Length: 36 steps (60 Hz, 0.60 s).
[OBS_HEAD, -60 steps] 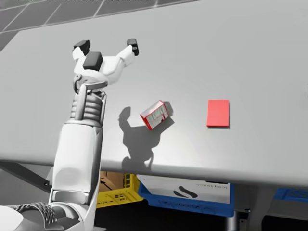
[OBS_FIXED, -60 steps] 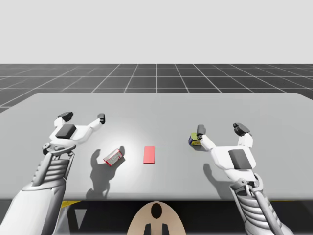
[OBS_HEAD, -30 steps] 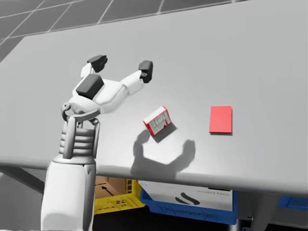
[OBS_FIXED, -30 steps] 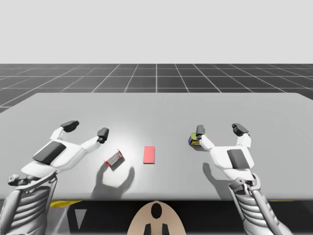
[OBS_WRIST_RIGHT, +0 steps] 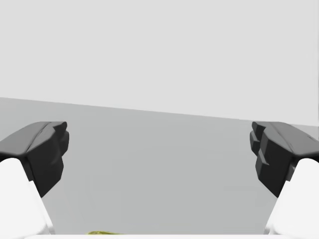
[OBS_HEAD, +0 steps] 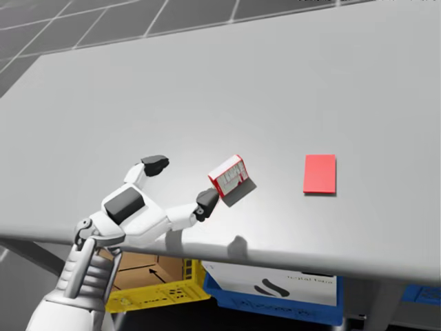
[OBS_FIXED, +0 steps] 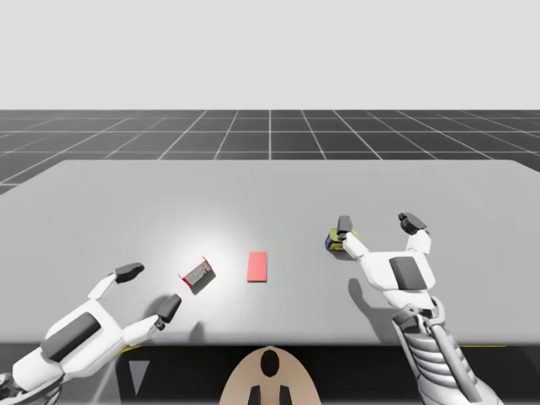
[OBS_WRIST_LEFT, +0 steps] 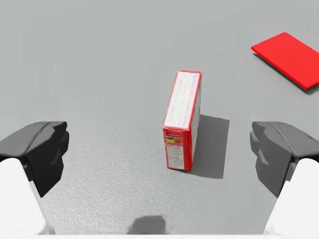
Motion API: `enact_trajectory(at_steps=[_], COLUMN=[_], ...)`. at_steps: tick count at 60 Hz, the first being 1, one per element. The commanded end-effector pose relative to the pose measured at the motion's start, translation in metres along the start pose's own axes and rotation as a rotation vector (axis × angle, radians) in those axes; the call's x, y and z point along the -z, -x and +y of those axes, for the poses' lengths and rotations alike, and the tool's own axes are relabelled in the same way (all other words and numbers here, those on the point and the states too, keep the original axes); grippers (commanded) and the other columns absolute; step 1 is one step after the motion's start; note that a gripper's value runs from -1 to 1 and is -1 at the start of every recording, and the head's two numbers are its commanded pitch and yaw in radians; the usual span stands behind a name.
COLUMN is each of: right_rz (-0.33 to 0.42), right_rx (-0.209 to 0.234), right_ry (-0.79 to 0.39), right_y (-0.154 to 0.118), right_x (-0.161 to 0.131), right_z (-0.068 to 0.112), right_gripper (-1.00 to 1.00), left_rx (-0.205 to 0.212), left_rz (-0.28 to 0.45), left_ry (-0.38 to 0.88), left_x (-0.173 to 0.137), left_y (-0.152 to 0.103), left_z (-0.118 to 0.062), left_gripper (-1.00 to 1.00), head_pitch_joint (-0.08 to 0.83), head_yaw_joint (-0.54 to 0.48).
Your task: Look at the card. If it is red, pick the object on the left. If it is green, pick the object on the right.
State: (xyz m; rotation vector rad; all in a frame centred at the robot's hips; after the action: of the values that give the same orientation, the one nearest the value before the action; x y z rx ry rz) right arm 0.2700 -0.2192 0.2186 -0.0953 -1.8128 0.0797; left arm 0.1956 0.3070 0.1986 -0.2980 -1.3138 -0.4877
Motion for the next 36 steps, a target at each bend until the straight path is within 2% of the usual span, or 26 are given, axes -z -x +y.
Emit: enact_trajectory(at_steps=[1, 14, 18, 21, 29, 36], right_rz=[-0.001, -0.010, -0.013, -0.014, -0.013, -0.013], right_rx=[0.009, 0.006, 0.005, 0.003, 0.001, -0.001], right_ry=[0.005, 0.005, 0.005, 0.004, 0.002, 0.004], right_y=[0.001, 0.000, 0.000, 0.000, 0.000, 0.001], right_x=[0.000, 0.000, 0.000, 0.000, -0.001, -0.001], right_z=[0.004, 0.003, 0.002, 0.002, 0.002, 0.002], right_gripper=[-1.00, -1.00, -1.00, -1.00, -1.00, -1.00], left_rx=[-0.026, -0.053, -0.089, -0.095, -0.071, -0.076], left_rz=[0.065, 0.104, 0.121, 0.133, 0.154, 0.165], left_ry=[0.059, 0.095, 0.112, 0.119, 0.139, 0.142], left_x=[0.001, 0.027, 0.039, 0.047, 0.065, 0.080], left_y=[0.022, 0.027, 0.026, 0.027, 0.026, 0.023], left_z=[0.009, 0.013, 0.012, 0.011, 0.006, 0.004], left_gripper=[-1.00, -1.00, -1.00, -1.00, -1.00, -1.00], head_pitch_joint=[0.726, 0.708, 0.705, 0.704, 0.705, 0.704], head_yaw_joint=[0.36, 0.35, 0.35, 0.35, 0.34, 0.34])
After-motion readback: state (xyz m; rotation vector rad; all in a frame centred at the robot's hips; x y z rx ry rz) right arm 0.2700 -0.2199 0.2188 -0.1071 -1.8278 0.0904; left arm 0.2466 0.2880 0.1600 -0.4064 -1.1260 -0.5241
